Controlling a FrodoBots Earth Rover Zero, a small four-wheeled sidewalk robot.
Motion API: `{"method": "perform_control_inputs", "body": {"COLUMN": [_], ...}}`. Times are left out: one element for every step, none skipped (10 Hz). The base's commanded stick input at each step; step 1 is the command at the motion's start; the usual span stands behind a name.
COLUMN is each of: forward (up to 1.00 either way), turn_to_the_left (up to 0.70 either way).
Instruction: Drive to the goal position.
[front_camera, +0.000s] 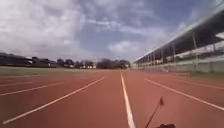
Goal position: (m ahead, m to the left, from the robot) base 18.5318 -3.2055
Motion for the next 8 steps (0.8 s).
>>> {"method": "perform_control_inputs", "body": {"forward": [0.7,0.7,0.7,0.7,0.7,0.7,0.7,0.7], "turn_to_the_left": [0.0,0.0,0.0,0.0,0.0,0.0,0.0,0.0]}}
